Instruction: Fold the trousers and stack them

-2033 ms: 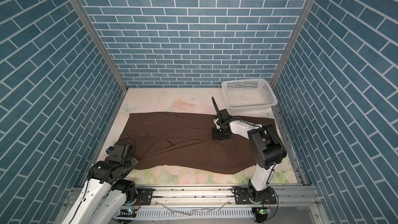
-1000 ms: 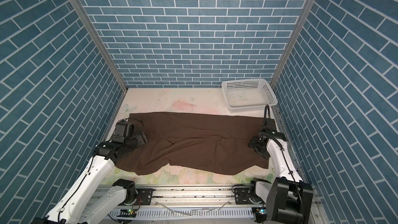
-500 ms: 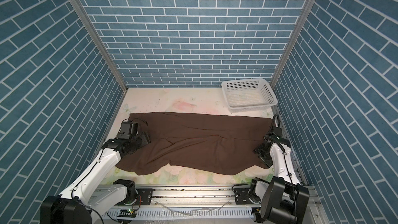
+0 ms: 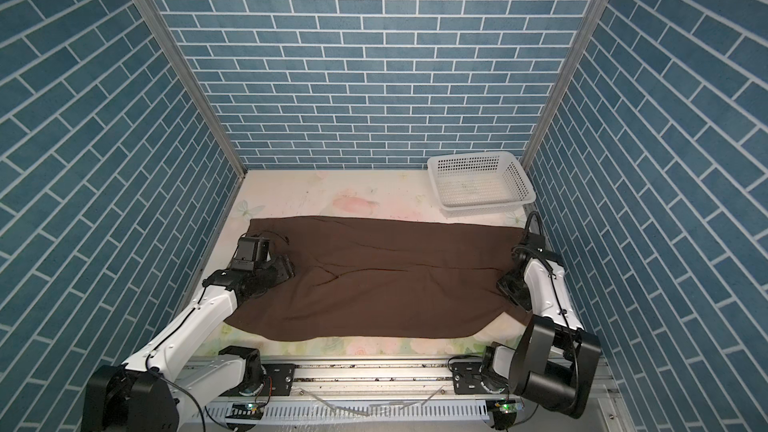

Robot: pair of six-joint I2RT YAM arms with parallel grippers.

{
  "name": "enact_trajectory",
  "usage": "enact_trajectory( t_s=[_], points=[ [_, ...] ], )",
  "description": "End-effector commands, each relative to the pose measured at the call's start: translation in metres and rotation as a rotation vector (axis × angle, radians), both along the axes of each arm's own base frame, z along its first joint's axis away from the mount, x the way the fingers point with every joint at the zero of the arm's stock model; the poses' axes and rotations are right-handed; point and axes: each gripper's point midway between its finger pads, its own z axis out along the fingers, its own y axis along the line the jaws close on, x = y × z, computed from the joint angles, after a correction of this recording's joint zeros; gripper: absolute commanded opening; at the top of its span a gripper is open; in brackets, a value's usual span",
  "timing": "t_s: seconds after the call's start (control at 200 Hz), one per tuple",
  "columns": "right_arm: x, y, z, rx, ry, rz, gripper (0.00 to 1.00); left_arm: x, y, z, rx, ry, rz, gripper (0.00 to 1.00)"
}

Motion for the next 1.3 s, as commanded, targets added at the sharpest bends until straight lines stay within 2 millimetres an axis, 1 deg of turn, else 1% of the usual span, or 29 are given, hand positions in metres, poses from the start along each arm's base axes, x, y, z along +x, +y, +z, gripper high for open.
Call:
enact_trajectory(
  t_s=[0.0, 0.08, 0.135, 0.22, 0.285, 0.305, 0.33, 0.37, 0.39, 0.41, 0.435, 0.465, 0.535, 0.695, 0.73, 0.77, 0.795, 0.82, 0.875, 0.9, 0.93, 0.975, 1.055, 1.145, 1.21, 1.295],
  points=[
    [-0.026, -0.022, 0.036, -0.132, 0.136, 0.055, 0.0, 0.002, 0.01, -0.005, 0.062, -0.014, 0.001, 0.74],
    [-0.035, -0.024, 0.044, -0.146, 0.205, 0.085, 0.0, 0.002, 0.013, -0.009, 0.073, -0.004, 0.004, 0.73],
    [-0.042, -0.025, 0.046, -0.147, 0.237, 0.081, 0.0, 0.001, 0.015, -0.012, 0.063, 0.006, 0.011, 0.74],
    [-0.048, -0.023, 0.042, -0.139, 0.249, 0.078, 0.0, 0.001, 0.018, -0.015, 0.051, 0.019, 0.023, 0.74],
    [-0.055, -0.019, 0.032, -0.119, 0.268, 0.065, 0.0, 0.0, 0.023, -0.017, 0.049, 0.031, 0.042, 0.74],
    [-0.056, -0.017, 0.028, -0.109, 0.268, 0.063, 0.08, -0.001, 0.024, -0.018, 0.047, 0.037, 0.049, 0.74],
    [-0.056, -0.014, 0.023, -0.094, 0.264, 0.061, 0.22, -0.002, 0.026, -0.02, 0.046, 0.044, 0.056, 0.75],
    [-0.055, -0.016, 0.023, -0.1, 0.262, 0.055, 0.41, -0.004, 0.031, -0.022, 0.044, 0.053, 0.076, 0.78],
    [-0.055, -0.017, 0.024, -0.106, 0.262, 0.046, 0.49, -0.005, 0.033, -0.023, 0.041, 0.056, 0.087, 0.8],
    [-0.055, -0.017, 0.024, -0.107, 0.256, 0.038, 0.55, -0.006, 0.035, -0.024, 0.039, 0.06, 0.097, 0.81],
    [-0.052, -0.017, 0.024, -0.105, 0.239, 0.037, 0.6, -0.007, 0.037, -0.025, 0.032, 0.063, 0.107, 0.82],
    [-0.05, -0.015, 0.023, -0.097, 0.222, 0.033, 0.62, -0.008, 0.039, -0.027, 0.024, 0.066, 0.118, 0.84],
    [-0.044, -0.012, 0.02, -0.074, 0.189, 0.021, 0.64, -0.011, 0.046, -0.029, 0.012, 0.07, 0.151, 0.86],
    [-0.029, -0.001, 0.013, -0.018, 0.066, -0.017, 0.62, -0.015, 0.057, -0.033, -0.029, 0.064, 0.21, 0.86],
    [-0.026, 0.0, 0.01, -0.011, 0.041, -0.025, 0.61, -0.016, 0.06, -0.035, -0.037, 0.062, 0.224, 0.85],
    [-0.022, 0.0, 0.006, -0.014, 0.017, -0.033, 0.57, -0.017, 0.063, -0.036, -0.046, 0.063, 0.24, 0.84],
    [-0.02, -0.003, 0.002, -0.023, 0.004, -0.044, 0.53, -0.018, 0.065, -0.037, -0.051, 0.064, 0.253, 0.84],
    [-0.016, -0.005, -0.001, -0.032, -0.011, -0.055, 0.48, -0.019, 0.068, -0.038, -0.054, 0.064, 0.267, 0.84],
    [-0.005, -0.009, -0.009, -0.036, -0.048, -0.07, 0.28, -0.021, 0.074, -0.039, -0.057, 0.071, 0.292, 0.84],
    [0.001, -0.009, -0.014, -0.028, -0.061, -0.071, 0.22, -0.023, 0.077, -0.041, -0.058, 0.079, 0.306, 0.84],
    [0.01, -0.009, -0.018, -0.014, -0.076, -0.072, 0.17, -0.025, 0.08, -0.042, -0.059, 0.085, 0.321, 0.84],
    [0.022, -0.009, -0.026, 0.008, -0.083, -0.065, 0.12, -0.028, 0.083, -0.045, -0.063, 0.097, 0.337, 0.84],
    [0.039, -0.012, -0.037, 0.031, -0.071, -0.059, 0.08, -0.031, 0.088, -0.05, -0.084, 0.114, 0.37, 0.83],
    [0.049, -0.014, -0.052, 0.057, -0.062, -0.069, 0.06, -0.033, 0.092, -0.055, -0.099, 0.139, 0.395, 0.82],
    [0.049, -0.008, -0.064, 0.097, -0.062, -0.087, 0.05, -0.034, 0.094, -0.06, -0.11, 0.158, 0.409, 0.81],
    [0.04, -0.003, -0.077, 0.123, -0.05, -0.125, 0.06, -0.033, 0.094, -0.065, -0.127, 0.173, 0.412, 0.8]
  ],
)
